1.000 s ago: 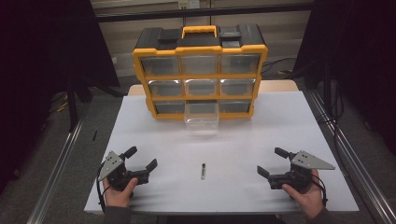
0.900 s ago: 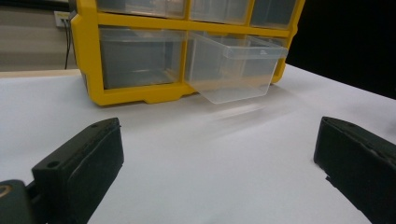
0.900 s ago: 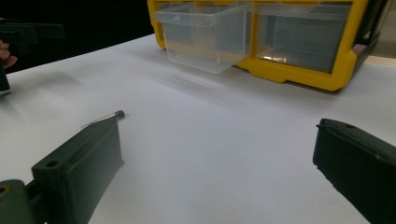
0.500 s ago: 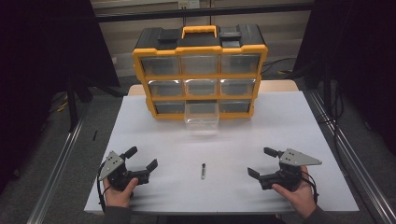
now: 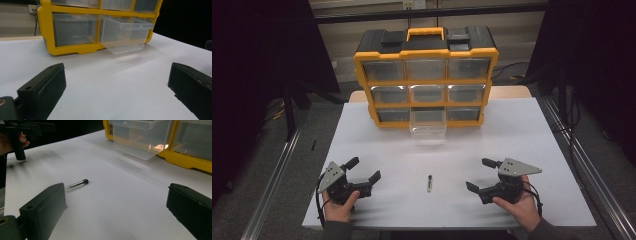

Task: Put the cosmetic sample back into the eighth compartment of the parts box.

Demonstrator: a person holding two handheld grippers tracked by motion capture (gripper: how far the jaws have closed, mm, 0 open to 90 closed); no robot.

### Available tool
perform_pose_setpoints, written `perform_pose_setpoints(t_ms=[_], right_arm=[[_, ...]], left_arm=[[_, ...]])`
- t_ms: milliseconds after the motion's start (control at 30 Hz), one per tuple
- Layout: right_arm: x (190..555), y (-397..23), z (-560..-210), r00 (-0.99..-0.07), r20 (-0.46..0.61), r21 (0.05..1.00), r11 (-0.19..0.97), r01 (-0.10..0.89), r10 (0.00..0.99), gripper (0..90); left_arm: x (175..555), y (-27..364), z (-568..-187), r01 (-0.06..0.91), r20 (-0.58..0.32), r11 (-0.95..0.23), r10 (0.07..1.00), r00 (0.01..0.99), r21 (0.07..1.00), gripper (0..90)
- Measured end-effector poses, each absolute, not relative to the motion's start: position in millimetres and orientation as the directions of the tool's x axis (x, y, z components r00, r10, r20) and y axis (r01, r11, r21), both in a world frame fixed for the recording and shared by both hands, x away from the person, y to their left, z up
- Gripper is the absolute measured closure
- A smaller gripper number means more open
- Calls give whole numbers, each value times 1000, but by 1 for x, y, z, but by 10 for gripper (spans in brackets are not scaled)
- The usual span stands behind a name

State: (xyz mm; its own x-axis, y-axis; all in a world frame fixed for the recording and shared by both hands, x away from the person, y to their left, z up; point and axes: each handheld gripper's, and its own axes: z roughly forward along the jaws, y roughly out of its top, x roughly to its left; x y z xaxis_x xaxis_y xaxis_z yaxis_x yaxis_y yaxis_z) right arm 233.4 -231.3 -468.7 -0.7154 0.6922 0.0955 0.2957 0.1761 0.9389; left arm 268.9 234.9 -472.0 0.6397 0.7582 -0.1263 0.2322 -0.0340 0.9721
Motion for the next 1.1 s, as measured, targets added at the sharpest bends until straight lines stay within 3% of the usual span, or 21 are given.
perform_pose_setpoints(t_ms=[1100], right_arm=[[249, -205, -470, -741, 143, 926, 176, 334, 657, 21]], left_arm=[[270, 232, -471, 230, -122, -41, 751, 648, 972, 14]])
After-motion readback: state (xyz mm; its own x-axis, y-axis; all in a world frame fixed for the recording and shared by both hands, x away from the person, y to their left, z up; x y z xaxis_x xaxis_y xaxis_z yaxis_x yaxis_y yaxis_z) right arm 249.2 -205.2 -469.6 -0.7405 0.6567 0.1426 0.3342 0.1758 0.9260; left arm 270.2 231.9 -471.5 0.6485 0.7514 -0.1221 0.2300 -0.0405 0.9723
